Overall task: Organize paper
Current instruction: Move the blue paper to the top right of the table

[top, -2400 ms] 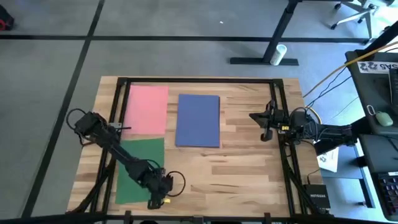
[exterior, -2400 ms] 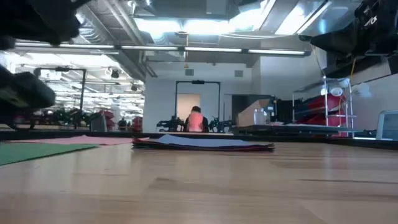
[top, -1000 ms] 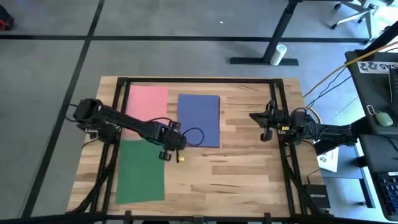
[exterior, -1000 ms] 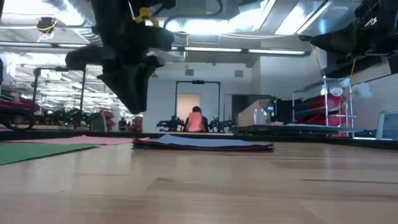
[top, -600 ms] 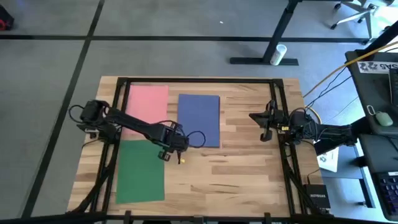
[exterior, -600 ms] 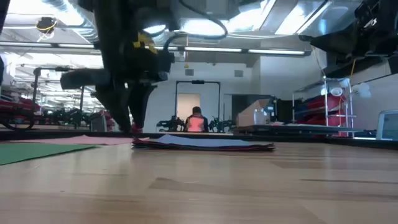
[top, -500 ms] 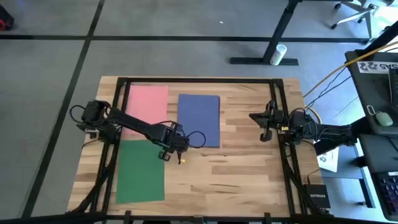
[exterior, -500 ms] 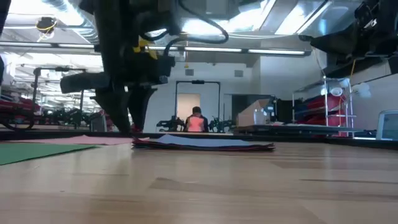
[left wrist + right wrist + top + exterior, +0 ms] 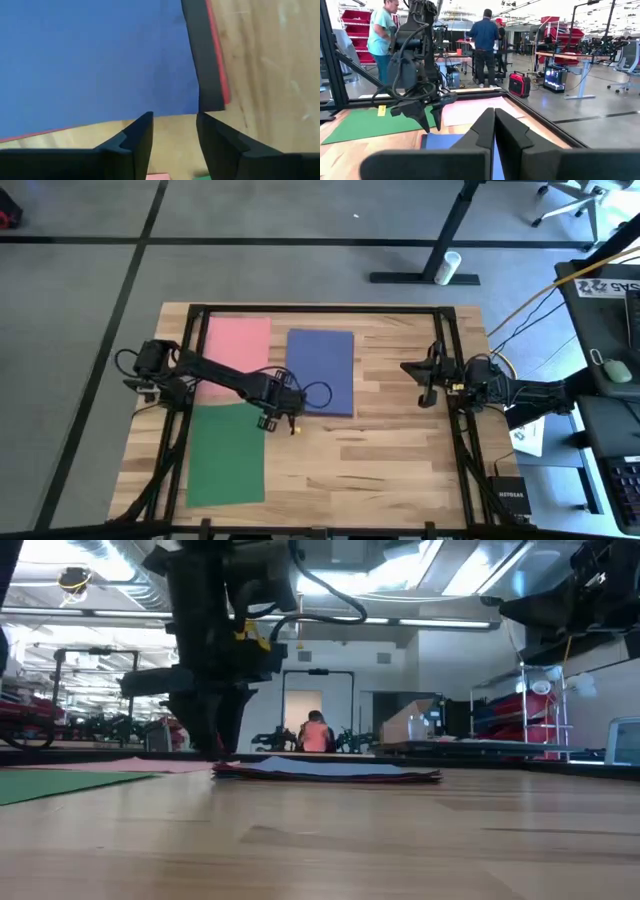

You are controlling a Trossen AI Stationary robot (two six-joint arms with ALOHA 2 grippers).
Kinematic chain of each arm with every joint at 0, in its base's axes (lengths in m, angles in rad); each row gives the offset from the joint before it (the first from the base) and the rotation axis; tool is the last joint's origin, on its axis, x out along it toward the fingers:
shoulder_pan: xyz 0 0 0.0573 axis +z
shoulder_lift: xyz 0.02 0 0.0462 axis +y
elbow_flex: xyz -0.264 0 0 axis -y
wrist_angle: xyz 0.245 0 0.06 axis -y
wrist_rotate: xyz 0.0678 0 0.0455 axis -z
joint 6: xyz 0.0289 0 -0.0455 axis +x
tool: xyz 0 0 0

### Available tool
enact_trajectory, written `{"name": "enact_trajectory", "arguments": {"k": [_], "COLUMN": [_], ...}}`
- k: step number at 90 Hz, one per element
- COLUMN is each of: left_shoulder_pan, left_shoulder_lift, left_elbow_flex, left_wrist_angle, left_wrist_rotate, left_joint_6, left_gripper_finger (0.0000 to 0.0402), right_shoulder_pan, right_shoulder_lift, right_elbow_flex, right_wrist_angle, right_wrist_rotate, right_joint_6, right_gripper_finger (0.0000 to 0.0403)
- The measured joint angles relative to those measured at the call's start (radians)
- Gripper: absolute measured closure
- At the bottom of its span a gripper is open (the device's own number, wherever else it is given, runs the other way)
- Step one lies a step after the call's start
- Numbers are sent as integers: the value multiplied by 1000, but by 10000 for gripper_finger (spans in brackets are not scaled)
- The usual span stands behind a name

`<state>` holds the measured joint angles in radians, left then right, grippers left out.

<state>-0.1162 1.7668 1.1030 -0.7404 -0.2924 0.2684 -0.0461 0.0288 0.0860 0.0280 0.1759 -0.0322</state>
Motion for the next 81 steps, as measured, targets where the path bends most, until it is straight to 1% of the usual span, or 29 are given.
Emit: {"name": "enact_trajectory", "arguments": {"k": [8, 18, 23, 33, 57, 73, 81], "left_shoulder_pan": [-2, -4, -5, -5, -5, -5, -2], "left_shoulder_lift": [0, 0, 0, 0, 0, 0, 4], "left_elbow_flex": [0, 0, 0, 0, 0, 0, 0], "left_wrist_angle": [2, 12, 20, 27, 28, 30, 42], "left_wrist_rotate": [0, 2, 20, 27, 25, 20, 20], "left_joint_6": [20, 60, 71, 75, 41, 98, 102], "left_gripper_finger": [308, 373, 391, 400, 401, 401, 401], "right_shoulder_pan": [0, 0, 0, 0, 0, 0, 0], "right_shoulder_lift": [0, 0, 0, 0, 0, 0, 0], "right_elbow_flex": [0, 0, 0, 0, 0, 0, 0], "right_wrist_angle": [0, 0, 0, 0, 0, -1, -1], "right_wrist_rotate": [0, 0, 0, 0, 0, 0, 0], "right_joint_6": [0, 0, 0, 0, 0, 0, 0], "right_gripper_finger": [402, 402, 402, 402, 402, 402, 402]}}
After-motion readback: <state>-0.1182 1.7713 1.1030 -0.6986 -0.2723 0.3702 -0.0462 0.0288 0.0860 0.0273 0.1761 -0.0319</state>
